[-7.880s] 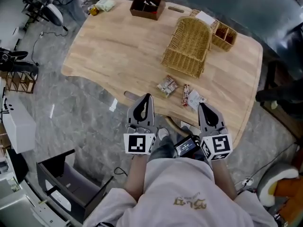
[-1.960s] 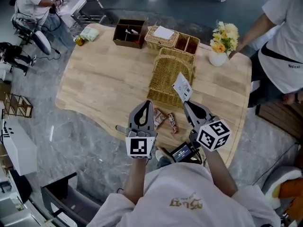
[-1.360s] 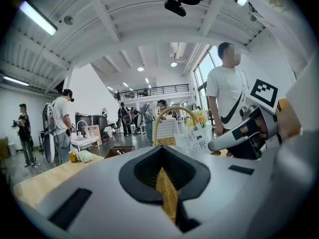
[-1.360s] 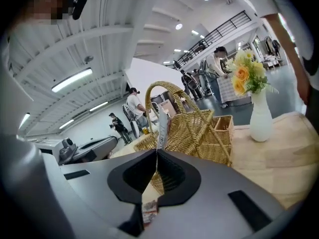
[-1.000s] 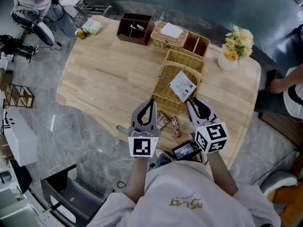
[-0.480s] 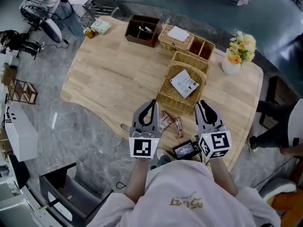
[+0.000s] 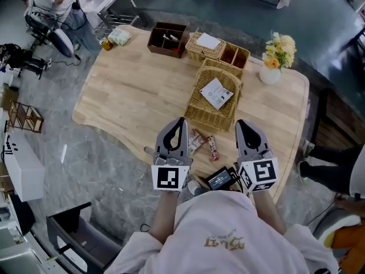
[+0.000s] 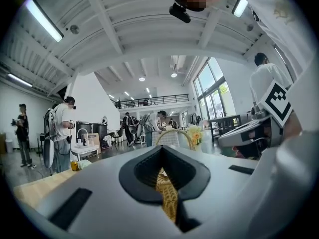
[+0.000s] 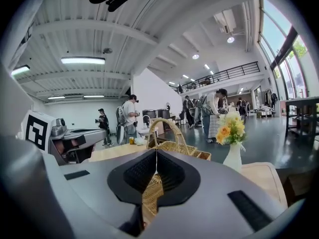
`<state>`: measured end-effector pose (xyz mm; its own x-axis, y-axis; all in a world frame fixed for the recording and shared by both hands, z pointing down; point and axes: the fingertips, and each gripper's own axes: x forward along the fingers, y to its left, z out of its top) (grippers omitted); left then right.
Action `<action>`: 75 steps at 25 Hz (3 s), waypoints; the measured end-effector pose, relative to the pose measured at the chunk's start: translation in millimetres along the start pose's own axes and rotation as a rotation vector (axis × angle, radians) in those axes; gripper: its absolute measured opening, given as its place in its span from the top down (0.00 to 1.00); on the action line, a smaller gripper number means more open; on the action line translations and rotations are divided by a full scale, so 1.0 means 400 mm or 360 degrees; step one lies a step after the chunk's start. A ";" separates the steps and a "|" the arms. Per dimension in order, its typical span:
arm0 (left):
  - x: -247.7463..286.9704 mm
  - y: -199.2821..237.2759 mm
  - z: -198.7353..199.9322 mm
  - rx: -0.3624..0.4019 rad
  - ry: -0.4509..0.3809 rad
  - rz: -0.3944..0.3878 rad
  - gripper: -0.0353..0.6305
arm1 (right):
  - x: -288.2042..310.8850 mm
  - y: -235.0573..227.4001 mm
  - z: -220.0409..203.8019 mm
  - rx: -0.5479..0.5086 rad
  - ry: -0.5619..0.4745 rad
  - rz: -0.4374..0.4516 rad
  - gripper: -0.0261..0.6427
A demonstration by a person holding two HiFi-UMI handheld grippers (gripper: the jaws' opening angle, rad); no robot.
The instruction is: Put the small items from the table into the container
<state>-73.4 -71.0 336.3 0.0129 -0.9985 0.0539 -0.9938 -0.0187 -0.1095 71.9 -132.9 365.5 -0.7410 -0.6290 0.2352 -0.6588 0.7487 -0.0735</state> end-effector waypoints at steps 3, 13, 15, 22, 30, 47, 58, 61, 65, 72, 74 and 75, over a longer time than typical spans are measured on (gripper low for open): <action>-0.040 -0.006 0.030 0.0028 -0.0047 0.0005 0.96 | -0.035 0.024 0.016 0.0023 -0.0052 0.0026 0.93; -0.193 0.013 0.079 0.0025 -0.0152 0.0070 0.96 | -0.136 0.128 0.031 -0.0044 -0.0114 0.0058 0.93; -0.219 0.006 0.084 0.0035 -0.0153 0.0062 0.96 | -0.153 0.144 0.030 -0.0054 -0.0105 0.0050 0.93; -0.296 0.015 0.112 0.0064 -0.0295 0.0079 0.96 | -0.204 0.190 0.030 -0.0059 -0.0097 0.0025 0.93; -0.350 0.036 0.117 0.0037 -0.0291 0.0092 0.96 | -0.233 0.212 0.031 -0.0041 -0.0103 0.0011 0.93; -0.442 0.046 0.026 -0.0015 -0.0236 0.0054 0.96 | -0.296 0.268 -0.060 0.0021 0.0053 -0.0062 0.93; -0.463 0.043 -0.073 -0.0055 -0.0138 -0.0043 0.96 | -0.303 0.299 -0.197 0.0100 0.0235 -0.0094 0.93; -0.451 0.038 -0.117 -0.0067 -0.0072 -0.0055 0.96 | -0.285 0.292 -0.230 0.0108 0.0297 -0.0088 0.93; -0.419 0.027 -0.172 -0.0086 0.0007 -0.0087 0.96 | -0.251 0.277 -0.277 0.0105 0.0368 -0.0067 0.93; -0.374 0.042 -0.266 -0.0113 0.0136 -0.0095 0.96 | -0.194 0.261 -0.359 0.0210 0.0463 -0.0007 0.93; -0.361 0.043 -0.287 -0.0115 0.0160 -0.0100 0.96 | -0.186 0.254 -0.387 0.0232 0.0506 -0.0004 0.93; -0.355 0.042 -0.298 -0.0115 0.0173 -0.0105 0.96 | -0.183 0.251 -0.402 0.0236 0.0531 -0.0006 0.93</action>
<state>-105.3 76.8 445.0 0.0706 -0.9836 0.1662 -0.9966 -0.0767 -0.0305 80.7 22.0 496.8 -0.6713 -0.5105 0.5374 -0.6914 0.6925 -0.2059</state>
